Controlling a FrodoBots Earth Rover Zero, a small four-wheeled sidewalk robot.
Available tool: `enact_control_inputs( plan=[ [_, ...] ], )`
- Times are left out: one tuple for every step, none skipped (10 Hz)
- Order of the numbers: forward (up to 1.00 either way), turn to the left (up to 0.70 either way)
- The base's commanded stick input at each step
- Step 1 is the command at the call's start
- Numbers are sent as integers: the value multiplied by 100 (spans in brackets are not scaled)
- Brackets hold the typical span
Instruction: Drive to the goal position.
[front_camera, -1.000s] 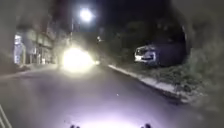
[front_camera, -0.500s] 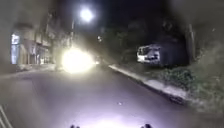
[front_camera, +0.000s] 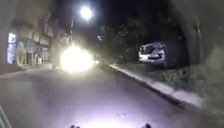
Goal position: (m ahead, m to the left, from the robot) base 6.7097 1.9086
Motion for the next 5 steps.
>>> enact_control_inputs(
  plan=[
    [70,0],
    [70,0],
    [70,0],
    [70,0],
    [70,0]
  ],
)
